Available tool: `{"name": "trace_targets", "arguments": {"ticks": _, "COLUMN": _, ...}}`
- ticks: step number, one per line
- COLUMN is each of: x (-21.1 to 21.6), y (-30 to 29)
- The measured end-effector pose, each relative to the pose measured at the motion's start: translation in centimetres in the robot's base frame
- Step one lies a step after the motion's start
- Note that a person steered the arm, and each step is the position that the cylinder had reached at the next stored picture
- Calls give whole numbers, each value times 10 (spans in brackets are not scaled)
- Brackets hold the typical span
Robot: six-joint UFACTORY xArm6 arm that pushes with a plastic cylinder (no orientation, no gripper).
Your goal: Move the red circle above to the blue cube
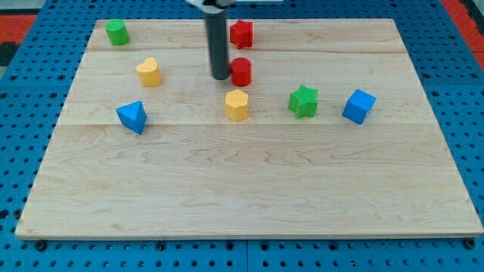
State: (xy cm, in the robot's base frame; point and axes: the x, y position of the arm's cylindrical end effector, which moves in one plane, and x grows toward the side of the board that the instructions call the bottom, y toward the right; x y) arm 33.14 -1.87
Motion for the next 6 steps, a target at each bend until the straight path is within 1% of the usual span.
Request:
{"name": "trace_targets", "arguments": {"ticks": 1, "x": -35, "y": 81}}
{"name": "trace_targets", "arguments": {"ticks": 2, "x": -12, "y": 124}}
{"name": "trace_targets", "arguments": {"ticks": 3, "x": 35, "y": 98}}
{"name": "trace_targets", "arguments": {"ticks": 4, "x": 38, "y": 125}}
{"name": "trace_targets", "arguments": {"ticks": 6, "x": -27, "y": 170}}
